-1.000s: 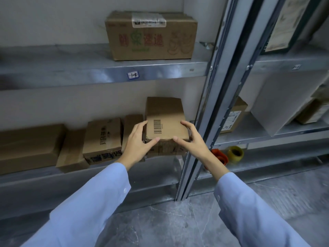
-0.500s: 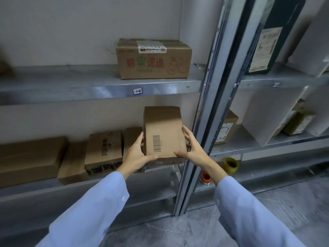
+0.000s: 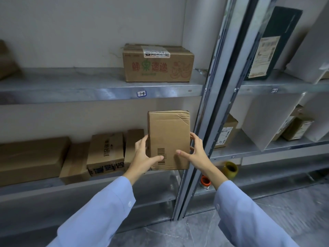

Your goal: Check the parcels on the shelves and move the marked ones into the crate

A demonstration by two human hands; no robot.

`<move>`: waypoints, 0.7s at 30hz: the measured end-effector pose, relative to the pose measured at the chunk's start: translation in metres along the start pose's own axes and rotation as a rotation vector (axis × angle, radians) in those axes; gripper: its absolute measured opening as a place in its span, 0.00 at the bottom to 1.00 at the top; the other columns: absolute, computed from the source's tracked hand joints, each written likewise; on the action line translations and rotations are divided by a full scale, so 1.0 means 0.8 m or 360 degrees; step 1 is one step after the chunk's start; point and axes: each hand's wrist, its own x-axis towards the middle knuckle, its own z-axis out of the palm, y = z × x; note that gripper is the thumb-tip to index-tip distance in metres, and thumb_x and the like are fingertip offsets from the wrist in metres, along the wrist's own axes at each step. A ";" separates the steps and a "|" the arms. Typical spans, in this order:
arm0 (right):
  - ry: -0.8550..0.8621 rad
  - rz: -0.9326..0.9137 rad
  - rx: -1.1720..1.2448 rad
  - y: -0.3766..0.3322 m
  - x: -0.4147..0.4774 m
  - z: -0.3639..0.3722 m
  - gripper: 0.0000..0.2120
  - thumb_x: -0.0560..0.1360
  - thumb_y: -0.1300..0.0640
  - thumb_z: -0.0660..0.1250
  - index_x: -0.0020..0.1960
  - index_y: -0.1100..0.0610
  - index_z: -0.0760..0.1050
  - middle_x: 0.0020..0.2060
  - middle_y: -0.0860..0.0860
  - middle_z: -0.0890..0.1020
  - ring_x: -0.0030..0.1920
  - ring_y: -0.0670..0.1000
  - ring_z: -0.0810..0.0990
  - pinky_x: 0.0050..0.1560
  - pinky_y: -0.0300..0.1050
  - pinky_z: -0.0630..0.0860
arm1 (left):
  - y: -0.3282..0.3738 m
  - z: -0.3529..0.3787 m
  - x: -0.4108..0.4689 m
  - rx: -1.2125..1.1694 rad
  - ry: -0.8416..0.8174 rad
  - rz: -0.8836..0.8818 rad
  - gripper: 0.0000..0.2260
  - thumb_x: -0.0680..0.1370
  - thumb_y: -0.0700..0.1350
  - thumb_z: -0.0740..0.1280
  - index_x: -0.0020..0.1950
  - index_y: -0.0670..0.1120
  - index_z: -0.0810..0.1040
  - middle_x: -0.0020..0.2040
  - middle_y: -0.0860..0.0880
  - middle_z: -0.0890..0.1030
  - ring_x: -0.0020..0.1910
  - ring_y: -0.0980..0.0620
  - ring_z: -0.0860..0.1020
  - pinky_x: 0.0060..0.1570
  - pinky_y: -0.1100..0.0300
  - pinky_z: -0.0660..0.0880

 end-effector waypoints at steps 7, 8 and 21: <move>0.0038 -0.0069 0.0151 -0.010 -0.004 -0.006 0.49 0.69 0.49 0.77 0.77 0.47 0.47 0.72 0.45 0.60 0.72 0.50 0.64 0.70 0.50 0.67 | 0.008 -0.007 0.004 -0.0159 0.0020 0.0070 0.42 0.71 0.44 0.77 0.75 0.58 0.54 0.77 0.52 0.59 0.74 0.47 0.61 0.68 0.52 0.63; 0.0038 -0.0078 0.0146 -0.013 -0.004 -0.007 0.52 0.69 0.48 0.78 0.79 0.46 0.45 0.73 0.44 0.60 0.72 0.48 0.63 0.70 0.51 0.66 | 0.011 -0.008 0.004 -0.0136 0.0024 0.0099 0.44 0.71 0.44 0.77 0.77 0.58 0.52 0.77 0.52 0.58 0.74 0.50 0.60 0.68 0.53 0.62; -0.0038 -0.0015 0.0144 -0.015 -0.005 -0.020 0.50 0.59 0.38 0.80 0.72 0.45 0.55 0.71 0.47 0.67 0.69 0.51 0.70 0.62 0.39 0.71 | 0.016 -0.035 0.005 -0.0320 -0.0140 0.0120 0.40 0.67 0.49 0.80 0.72 0.59 0.61 0.72 0.55 0.68 0.67 0.54 0.72 0.65 0.56 0.70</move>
